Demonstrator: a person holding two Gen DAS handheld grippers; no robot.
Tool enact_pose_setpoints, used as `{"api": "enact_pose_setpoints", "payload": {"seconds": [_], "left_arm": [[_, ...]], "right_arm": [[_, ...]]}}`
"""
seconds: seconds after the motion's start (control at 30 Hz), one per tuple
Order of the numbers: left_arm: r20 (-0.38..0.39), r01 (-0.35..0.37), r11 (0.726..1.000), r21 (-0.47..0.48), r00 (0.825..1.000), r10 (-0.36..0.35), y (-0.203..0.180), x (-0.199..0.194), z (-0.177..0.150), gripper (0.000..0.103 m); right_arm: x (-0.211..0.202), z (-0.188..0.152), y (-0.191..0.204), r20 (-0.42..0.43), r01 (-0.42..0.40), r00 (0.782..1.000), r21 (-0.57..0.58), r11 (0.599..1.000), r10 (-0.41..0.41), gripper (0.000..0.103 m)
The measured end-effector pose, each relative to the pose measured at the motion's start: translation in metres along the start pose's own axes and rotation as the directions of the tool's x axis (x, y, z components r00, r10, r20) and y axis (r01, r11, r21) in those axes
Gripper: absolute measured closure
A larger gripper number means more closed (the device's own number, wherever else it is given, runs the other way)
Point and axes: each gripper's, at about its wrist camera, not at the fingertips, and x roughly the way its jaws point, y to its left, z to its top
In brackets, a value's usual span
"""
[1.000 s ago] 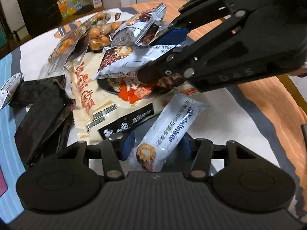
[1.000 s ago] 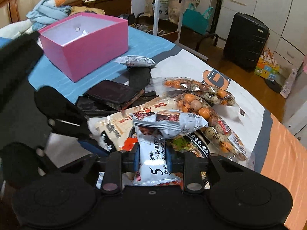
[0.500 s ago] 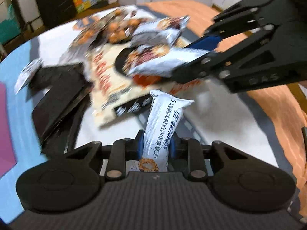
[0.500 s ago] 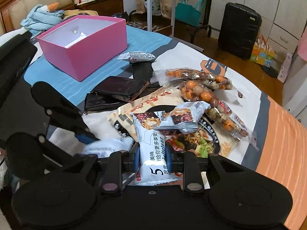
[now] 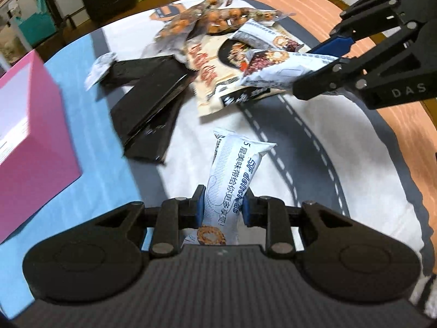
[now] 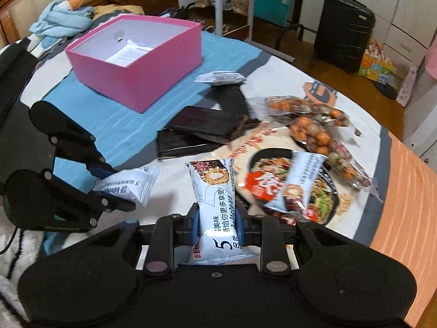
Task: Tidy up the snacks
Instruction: 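Carry both snack bars into the pink box and open both tools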
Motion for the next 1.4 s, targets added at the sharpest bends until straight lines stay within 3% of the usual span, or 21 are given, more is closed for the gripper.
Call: {"api": "enact_pose_setpoints", "payload": {"seconds": [0.33,0.57,0.73,0.83,0.97,1.03,1.13,1.33,1.4], "left_arm": [[-0.025,-0.044,0.996,-0.083,0.999,0.043,0.043,-0.046,-0.019,0.078],[-0.036,-0.135,0.977,-0.166,0.991,0.131,0.091,-0.085,-0.028,0.078],[-0.026,-0.22,0.947,-0.235,0.975,0.22,0.134,-0.108,-0.028,0.078],[-0.017,-0.257,0.926,-0.275,0.965,0.262,0.16,-0.117,-0.024,0.078],[0.029,-0.247,0.911,-0.33,0.962,0.271,0.2,-0.122,-0.014,0.078],[0.007,-0.285,0.903,-0.322,0.953,0.304,0.218,-0.115,-0.007,0.078],[-0.025,-0.258,0.881,-0.398,0.962,0.271,0.257,-0.105,0.003,0.078],[0.009,-0.275,0.832,-0.482,0.948,0.319,0.322,-0.074,0.027,0.078],[0.005,-0.273,0.815,-0.512,0.947,0.321,0.34,-0.056,0.032,0.078]], "right_arm": [[-0.019,0.033,0.052,-0.006,-0.053,0.999,-0.093,0.994,0.053,0.073],[-0.032,0.075,0.089,0.036,-0.067,0.996,-0.21,0.975,0.076,0.073],[-0.025,0.119,0.112,0.056,-0.07,0.994,-0.276,0.959,0.089,0.073],[-0.011,0.148,0.124,0.065,-0.068,0.994,-0.304,0.95,0.092,0.073],[0.02,0.183,0.136,0.045,-0.067,0.995,-0.359,0.931,0.089,0.073],[0.038,0.2,0.141,0.028,-0.064,0.996,-0.389,0.919,0.081,0.073],[0.06,0.225,0.146,0.018,-0.067,0.997,-0.404,0.912,0.081,0.073],[0.124,0.272,0.149,0.033,-0.063,0.996,-0.404,0.913,0.083,0.073],[0.151,0.282,0.151,0.027,-0.032,0.998,-0.422,0.906,0.048,0.073]]}}
